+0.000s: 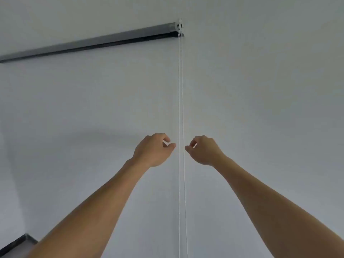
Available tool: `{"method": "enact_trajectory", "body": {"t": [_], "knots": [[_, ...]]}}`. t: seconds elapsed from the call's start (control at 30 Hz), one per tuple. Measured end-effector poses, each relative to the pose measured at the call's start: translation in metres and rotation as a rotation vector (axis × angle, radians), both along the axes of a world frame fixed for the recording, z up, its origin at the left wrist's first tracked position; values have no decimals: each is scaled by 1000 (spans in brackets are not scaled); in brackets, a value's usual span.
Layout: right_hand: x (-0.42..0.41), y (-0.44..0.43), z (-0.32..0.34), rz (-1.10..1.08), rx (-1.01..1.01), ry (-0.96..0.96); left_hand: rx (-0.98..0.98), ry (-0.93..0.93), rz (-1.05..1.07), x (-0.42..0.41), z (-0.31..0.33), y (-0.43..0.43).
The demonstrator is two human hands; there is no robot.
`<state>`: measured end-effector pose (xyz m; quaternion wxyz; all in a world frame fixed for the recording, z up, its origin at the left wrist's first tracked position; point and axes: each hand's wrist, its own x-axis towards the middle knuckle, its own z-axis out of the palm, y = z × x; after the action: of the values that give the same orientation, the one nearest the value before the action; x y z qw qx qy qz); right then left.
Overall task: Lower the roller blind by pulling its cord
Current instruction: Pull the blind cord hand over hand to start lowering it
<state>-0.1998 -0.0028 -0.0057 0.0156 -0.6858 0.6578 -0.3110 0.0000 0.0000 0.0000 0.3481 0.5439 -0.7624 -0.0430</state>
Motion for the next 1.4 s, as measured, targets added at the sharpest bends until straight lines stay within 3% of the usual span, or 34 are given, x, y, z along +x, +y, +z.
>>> {"method": "enact_trajectory", "body": {"t": [0.33,0.53,0.63,0.73,0.83,0.93,1.17,1.33,1.4], "knots": [[-2,-122,71,258,-262,-379,75,43,134,-15,-9,-59],[14,-170,105,484,-278,-662,53,75,241,-23,1,-82],[18,-183,105,518,-366,-627,-16,118,275,-31,14,-96],[14,-186,90,488,-477,-578,-210,241,302,-43,30,-107],[8,-184,72,544,-538,-619,-460,388,319,-61,50,-115],[3,-179,56,590,-529,-678,-560,467,277,-82,71,-123],[-10,-164,8,675,-460,-695,-463,584,172,-131,112,-147],[-21,-157,-48,671,-364,-605,-310,893,7,-153,144,-154],[-25,-152,-72,666,-281,-587,-296,937,5,-157,151,-153]]}}
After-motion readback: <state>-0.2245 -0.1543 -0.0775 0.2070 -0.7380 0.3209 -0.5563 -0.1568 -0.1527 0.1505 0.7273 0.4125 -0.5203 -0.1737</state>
